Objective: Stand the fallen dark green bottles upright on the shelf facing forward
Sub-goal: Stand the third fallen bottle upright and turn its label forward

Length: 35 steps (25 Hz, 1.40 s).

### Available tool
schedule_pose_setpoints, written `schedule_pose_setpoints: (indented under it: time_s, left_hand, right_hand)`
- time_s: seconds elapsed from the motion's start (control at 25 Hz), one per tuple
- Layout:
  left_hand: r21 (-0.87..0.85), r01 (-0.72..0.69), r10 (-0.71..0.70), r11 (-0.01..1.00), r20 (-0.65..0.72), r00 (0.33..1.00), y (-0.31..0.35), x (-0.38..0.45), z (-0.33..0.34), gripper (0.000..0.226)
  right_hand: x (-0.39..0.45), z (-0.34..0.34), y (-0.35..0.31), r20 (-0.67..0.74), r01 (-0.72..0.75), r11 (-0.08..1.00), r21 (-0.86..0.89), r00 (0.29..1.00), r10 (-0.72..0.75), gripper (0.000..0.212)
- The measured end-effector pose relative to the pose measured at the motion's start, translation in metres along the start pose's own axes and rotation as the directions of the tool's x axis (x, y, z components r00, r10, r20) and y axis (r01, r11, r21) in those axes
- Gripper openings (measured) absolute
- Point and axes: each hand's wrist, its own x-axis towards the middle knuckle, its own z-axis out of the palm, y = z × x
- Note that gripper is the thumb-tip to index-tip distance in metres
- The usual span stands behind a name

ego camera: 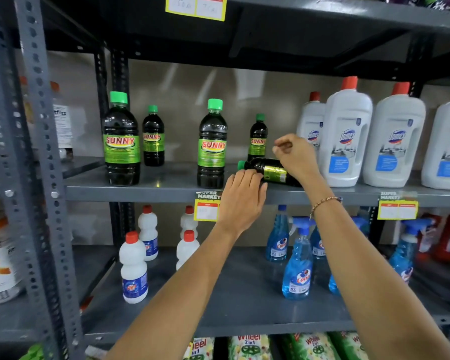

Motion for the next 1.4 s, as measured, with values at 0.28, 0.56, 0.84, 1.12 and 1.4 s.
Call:
schedule_pose_setpoints:
  time_s: [0.28, 0.56, 0.84, 1.12, 1.4]
  left_hand:
    - [0.306, 0.001, 0.001, 0.952, -0.004, 1.000, -0.002, -0.017, 0.027, 0.033]
    - [0.323, 0.021, -0.005, 0.946, -0.050, 0.999, -0.002, -0.016, 0.032, 0.035]
    - [0.326, 0.029, -0.015, 0.945, -0.047, 0.999, -0.001, -0.017, 0.030, 0.034]
    - [0.309, 0.037, -0.018, 0.950, -0.067, 0.998, -0.002, -0.017, 0.032, 0.035]
    - [0.273, 0.040, -0.029, 0.961, -0.045, 0.999, -0.001, -0.018, 0.031, 0.035]
  right_hand:
    - [0.037, 0.006, 0.034, 0.499, 0.133, 0.857, -0.498, 0.852, 0.157, 0.062]
    - [0.033, 0.011, 0.040, 0.304, 0.085, 0.857, -0.509, 0.949, 0.087, 0.056]
    - [0.031, 0.035, 0.052, 0.042, -0.163, 0.905, 0.393, 0.986, 0.159, 0.066]
    - [0.028, 0.046, 0.052, 0.351, -0.314, 0.833, 0.455, 0.923, 0.156, 0.078]
    - [0.033, 0.051, 0.070, 0.448, -0.446, 0.795, 0.412, 0.859, 0.249, 0.075]
